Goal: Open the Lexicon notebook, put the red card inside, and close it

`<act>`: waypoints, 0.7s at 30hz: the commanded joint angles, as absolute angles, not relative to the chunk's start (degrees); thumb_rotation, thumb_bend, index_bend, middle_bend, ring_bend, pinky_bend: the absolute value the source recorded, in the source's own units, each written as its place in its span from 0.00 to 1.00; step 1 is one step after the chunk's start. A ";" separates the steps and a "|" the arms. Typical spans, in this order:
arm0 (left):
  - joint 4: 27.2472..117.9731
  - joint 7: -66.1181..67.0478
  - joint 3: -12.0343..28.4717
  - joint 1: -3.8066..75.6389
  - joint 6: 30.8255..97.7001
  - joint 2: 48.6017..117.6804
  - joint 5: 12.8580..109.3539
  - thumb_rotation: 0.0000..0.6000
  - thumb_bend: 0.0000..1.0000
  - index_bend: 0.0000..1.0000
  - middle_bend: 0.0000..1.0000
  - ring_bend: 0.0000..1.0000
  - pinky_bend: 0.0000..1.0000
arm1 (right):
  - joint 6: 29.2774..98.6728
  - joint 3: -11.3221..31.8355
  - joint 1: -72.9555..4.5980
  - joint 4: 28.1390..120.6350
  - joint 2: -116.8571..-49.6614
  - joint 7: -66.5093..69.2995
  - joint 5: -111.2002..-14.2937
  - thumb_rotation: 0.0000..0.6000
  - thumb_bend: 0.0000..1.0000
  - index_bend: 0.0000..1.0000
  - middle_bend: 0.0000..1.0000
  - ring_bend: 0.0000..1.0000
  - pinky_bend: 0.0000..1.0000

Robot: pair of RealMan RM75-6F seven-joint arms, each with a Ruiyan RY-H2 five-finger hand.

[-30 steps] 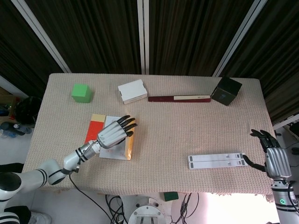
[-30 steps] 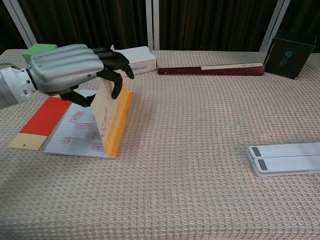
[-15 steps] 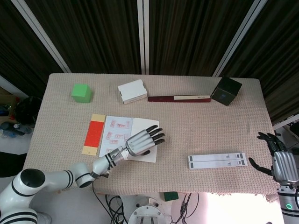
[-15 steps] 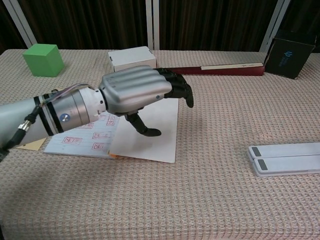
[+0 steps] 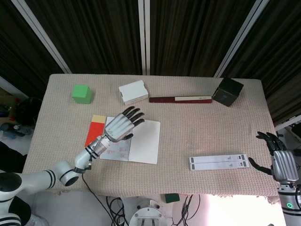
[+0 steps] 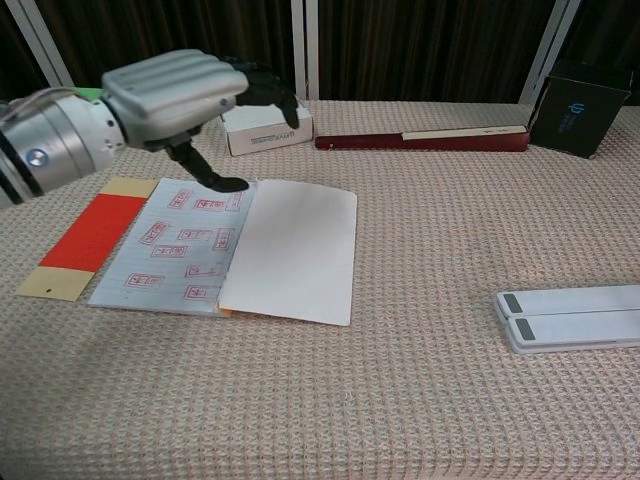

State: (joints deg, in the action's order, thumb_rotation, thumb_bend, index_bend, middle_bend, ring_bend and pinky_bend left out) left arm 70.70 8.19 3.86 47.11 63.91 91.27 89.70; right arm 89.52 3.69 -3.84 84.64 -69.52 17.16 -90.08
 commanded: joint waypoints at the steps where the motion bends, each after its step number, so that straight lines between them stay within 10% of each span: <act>1: 70.34 10.37 1.13 43.10 64.32 86.69 87.94 1.00 0.17 0.28 0.16 0.10 0.14 | 89.07 3.69 -4.23 84.69 -69.69 16.95 -90.35 1.00 0.16 0.17 0.24 0.13 0.22; 21: 66.89 14.20 -5.85 41.68 53.99 80.42 90.09 1.00 0.17 0.31 0.00 0.00 0.11 | 88.44 3.68 -4.96 87.97 -68.72 13.34 -90.53 1.00 0.16 0.17 0.24 0.13 0.23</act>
State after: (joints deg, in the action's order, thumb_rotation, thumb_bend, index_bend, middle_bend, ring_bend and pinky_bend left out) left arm 65.96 12.65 -5.97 41.27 55.59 81.26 90.66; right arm 88.41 3.68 -4.99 87.94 -68.74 13.38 -90.56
